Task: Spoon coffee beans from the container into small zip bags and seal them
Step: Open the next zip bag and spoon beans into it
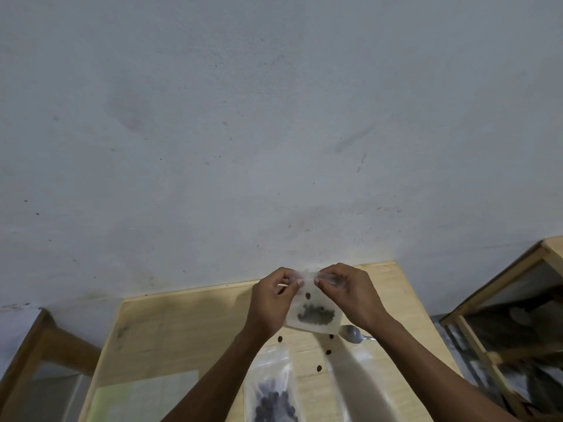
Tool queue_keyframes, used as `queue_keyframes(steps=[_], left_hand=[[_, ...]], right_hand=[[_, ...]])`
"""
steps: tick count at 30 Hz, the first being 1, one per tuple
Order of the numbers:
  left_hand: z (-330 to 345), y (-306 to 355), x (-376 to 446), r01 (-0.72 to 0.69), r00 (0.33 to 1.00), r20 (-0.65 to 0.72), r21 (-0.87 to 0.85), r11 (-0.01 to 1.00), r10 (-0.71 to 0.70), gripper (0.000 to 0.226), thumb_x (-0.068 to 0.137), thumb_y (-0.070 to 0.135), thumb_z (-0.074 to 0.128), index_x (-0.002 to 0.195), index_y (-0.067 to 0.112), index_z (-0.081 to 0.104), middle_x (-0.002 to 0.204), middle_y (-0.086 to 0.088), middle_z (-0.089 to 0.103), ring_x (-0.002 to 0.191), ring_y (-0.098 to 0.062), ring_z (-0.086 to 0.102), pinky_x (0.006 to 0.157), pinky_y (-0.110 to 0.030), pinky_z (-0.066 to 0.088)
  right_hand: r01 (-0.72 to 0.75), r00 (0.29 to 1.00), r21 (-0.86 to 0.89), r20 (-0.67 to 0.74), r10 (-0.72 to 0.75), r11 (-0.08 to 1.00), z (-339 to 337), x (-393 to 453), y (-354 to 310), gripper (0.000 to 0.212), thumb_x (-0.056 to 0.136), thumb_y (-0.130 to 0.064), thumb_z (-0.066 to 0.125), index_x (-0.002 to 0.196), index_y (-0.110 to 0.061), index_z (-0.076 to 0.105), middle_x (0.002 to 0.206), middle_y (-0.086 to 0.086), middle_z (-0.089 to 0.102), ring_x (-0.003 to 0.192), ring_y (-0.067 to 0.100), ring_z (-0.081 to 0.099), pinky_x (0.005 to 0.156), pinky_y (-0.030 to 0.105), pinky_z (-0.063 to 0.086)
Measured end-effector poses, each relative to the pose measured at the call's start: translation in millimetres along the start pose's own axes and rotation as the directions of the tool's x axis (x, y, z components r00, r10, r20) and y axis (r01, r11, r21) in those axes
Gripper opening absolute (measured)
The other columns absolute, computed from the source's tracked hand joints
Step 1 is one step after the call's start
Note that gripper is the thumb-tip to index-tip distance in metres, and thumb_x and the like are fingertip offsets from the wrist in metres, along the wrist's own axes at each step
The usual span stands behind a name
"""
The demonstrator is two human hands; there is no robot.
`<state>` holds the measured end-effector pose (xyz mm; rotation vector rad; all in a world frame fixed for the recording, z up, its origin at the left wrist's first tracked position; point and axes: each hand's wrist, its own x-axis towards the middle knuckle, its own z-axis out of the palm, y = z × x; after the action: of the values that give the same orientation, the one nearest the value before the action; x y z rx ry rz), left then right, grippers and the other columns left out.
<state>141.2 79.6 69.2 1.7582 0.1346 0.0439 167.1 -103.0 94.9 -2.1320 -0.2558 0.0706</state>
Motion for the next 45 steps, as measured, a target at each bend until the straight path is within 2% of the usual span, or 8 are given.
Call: queue_keyframes(steps=[4,10,14,23,28,30,36,45], left_hand=[[0,-1,-4,-0.033,0.999,0.011,0.05,0.998,0.033,0.012,0.091,0.016,0.068,0.081,0.022,0.069,0.08,0.0,0.07,0.076,-0.022,0.069,0.069,-0.029,0.052],[-3,1,-6,-0.069,0.997,-0.012,0.137,0.988,0.071,0.015,0.09,0.015,0.068,0.081,0.027,0.072,0.079,0.01,0.071,0.08,-0.009,0.069,0.073,-0.025,0.053],[-16,-4,-3,-0.02,0.997,-0.068,0.122,0.992,0.028,0.014,0.089,0.017,0.07,0.079,0.027,0.071,0.078,0.007,0.071,0.076,-0.016,0.071,0.073,-0.038,0.06],[-32,-17,-20,0.023,0.997,-0.071,0.052,0.998,-0.02,0.007,0.092,0.016,0.067,0.095,0.009,0.068,0.085,-0.005,0.074,0.077,-0.017,0.074,0.07,-0.043,0.062],[-40,-43,-37,0.103,0.995,-0.024,0.129,0.986,-0.101,0.02,0.096,0.015,0.061,0.114,0.017,0.066,0.089,-0.004,0.072,0.075,-0.016,0.073,0.071,-0.041,0.062],[-42,-50,-45,0.185,0.983,-0.027,0.068,0.98,-0.184,0.02,0.095,0.013,0.061,0.114,0.016,0.066,0.094,-0.006,0.072,0.077,-0.019,0.074,0.07,-0.042,0.063],[-50,-73,-86,0.346,0.921,-0.138,-0.133,0.929,-0.363,0.035,0.092,0.015,0.067,0.124,0.026,0.057,0.099,-0.009,0.07,0.079,-0.023,0.073,0.062,-0.031,0.06],[-49,-117,-129,0.481,0.877,-0.143,0.247,0.841,-0.459,0.051,0.093,0.011,0.058,0.14,0.028,0.049,0.086,0.003,0.068,0.077,-0.018,0.07,0.073,-0.042,0.062]], right_hand=[[-0.021,0.995,-0.203,0.091,0.04,0.979,1,2,-2,0.013,0.084,-0.043,0.066,0.073,-0.044,0.06,0.083,-0.019,0.068,0.08,0.002,0.061,0.067,0.027,0.048],[0.012,0.996,-0.261,0.086,0.011,0.965,11,0,-10,0.019,0.089,-0.042,0.062,0.073,-0.033,0.057,0.078,-0.013,0.061,0.073,0.004,0.054,0.06,0.027,0.04],[-0.027,0.995,-0.139,0.095,0.041,0.99,10,1,-3,0.007,0.088,-0.038,0.065,0.095,-0.036,0.064,0.092,-0.014,0.067,0.084,0.003,0.06,0.072,0.028,0.049],[-0.214,0.977,0.205,0.07,0.204,0.955,20,-8,1,0.019,0.09,-0.008,0.067,0.072,-0.006,0.06,0.068,0.006,0.064,0.06,0.01,0.056,0.058,0.014,0.042],[-0.332,0.943,0.42,0.116,0.313,0.844,28,-5,1,0.006,0.092,-0.013,0.067,0.094,-0.008,0.066,0.077,0.007,0.062,0.066,0.019,0.061,0.06,0.028,0.051],[-0.366,0.929,0.479,0.133,0.347,0.798,35,-7,5,0.02,0.091,-0.014,0.068,0.11,-0.016,0.064,0.081,0.009,0.061,0.07,0.022,0.064,0.066,0.034,0.056],[-0.442,0.878,0.278,0.33,0.347,0.853,74,-49,27,0.048,0.091,0.001,0.061,0.128,-0.029,0.054,0.085,0.005,0.064,0.071,0.016,0.064,0.064,0.026,0.055],[-0.429,0.794,0.027,0.487,0.363,0.903,99,-105,56,0.075,0.085,0.002,0.065,0.145,-0.032,0.037,0.075,0.004,0.057,0.067,0.013,0.056,0.065,0.025,0.051]])
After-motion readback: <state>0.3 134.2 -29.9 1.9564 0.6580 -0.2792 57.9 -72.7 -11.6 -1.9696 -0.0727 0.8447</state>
